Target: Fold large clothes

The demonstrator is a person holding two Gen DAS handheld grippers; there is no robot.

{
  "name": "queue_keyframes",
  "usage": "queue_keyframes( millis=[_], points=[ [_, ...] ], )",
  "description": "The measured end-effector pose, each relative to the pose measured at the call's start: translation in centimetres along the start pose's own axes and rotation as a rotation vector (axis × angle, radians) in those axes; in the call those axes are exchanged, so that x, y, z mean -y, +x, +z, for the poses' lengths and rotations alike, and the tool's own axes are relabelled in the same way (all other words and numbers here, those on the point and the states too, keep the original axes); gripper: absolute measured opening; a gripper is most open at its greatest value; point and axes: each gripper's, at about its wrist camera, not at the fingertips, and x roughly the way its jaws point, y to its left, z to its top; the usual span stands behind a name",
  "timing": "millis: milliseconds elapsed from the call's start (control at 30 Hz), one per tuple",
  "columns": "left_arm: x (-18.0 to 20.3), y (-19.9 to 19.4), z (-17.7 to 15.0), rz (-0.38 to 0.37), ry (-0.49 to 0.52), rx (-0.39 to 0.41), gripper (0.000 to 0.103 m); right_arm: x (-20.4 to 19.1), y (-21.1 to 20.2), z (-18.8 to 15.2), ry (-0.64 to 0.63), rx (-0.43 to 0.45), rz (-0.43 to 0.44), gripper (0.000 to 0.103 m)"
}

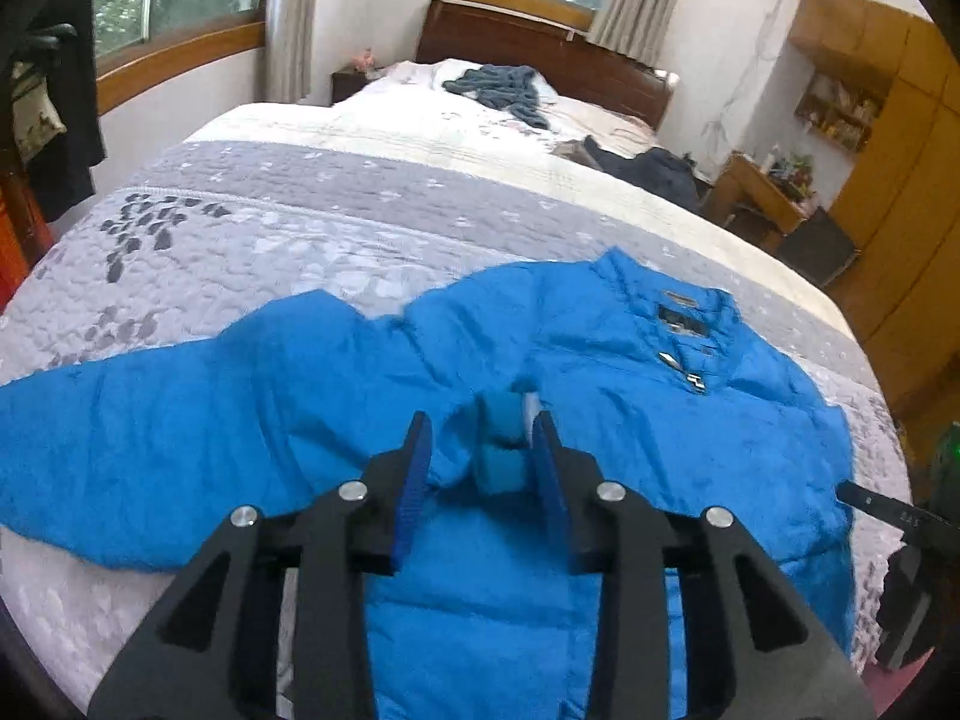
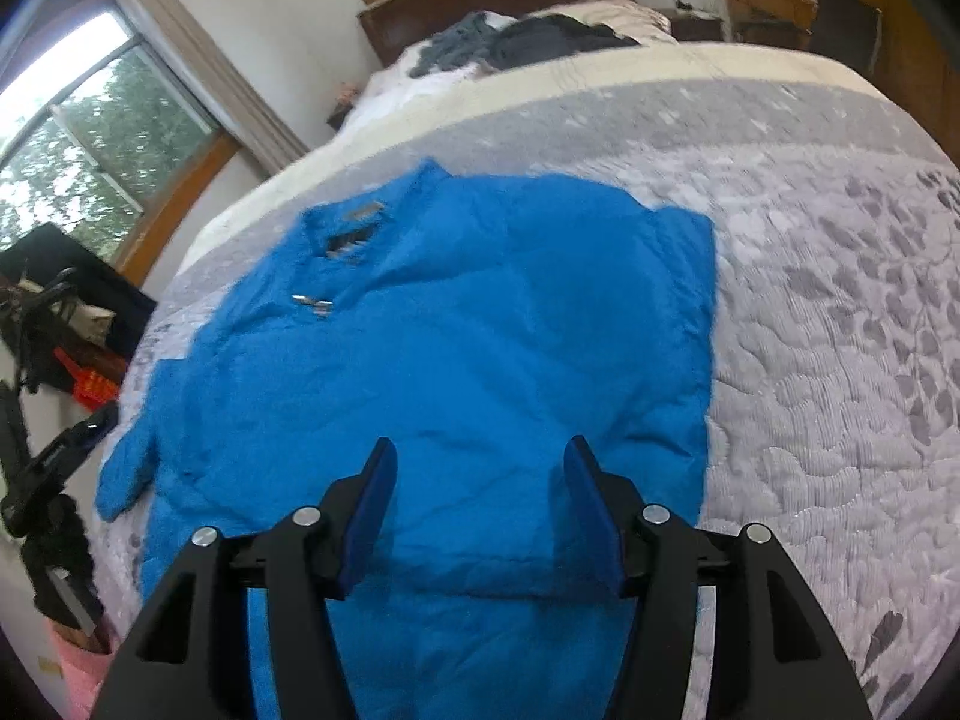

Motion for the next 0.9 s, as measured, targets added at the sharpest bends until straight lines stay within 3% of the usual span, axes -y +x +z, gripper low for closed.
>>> queue_keyframes(
  millis=[167,333,500,700,767,900],
  points=[
    [4.8,3.0,-1.5,-0.100,0.088,-0.101,0.044,-2.3,-0.2,-0.6,-0.075,-0.016,0.014,0.063],
    [4.9,7.9,-1.9,-0.050,0.096,-0.167,0.044,-0.7,2.4,-0.7,-0.038,-0.076,-0.013,0.063],
    [4.3,9.9,-1.4,-0.050,0.113,-0.173,0.043,0.8,4.2,-0.6,-0.018,-0.080,0.033,0.062],
    [4.2,8.4,-1.9,-0.048,0.102,-0.161,0.045,0.3,3.1,-0.7,-0.029,-0.058,0.026,0.063],
    [3.9,6.5,-1.9,-0.063,0.084,-0.127,0.052,-0.3,1.9,-0.6,-0.038,-0.041,0.042,0.064],
    [4.6,5.1,-1.8,-0.062,0.115,-0.097,0.057,-1.5,0.2,-0.6,-0.065,-0.016,0.044,0.067]
  ],
)
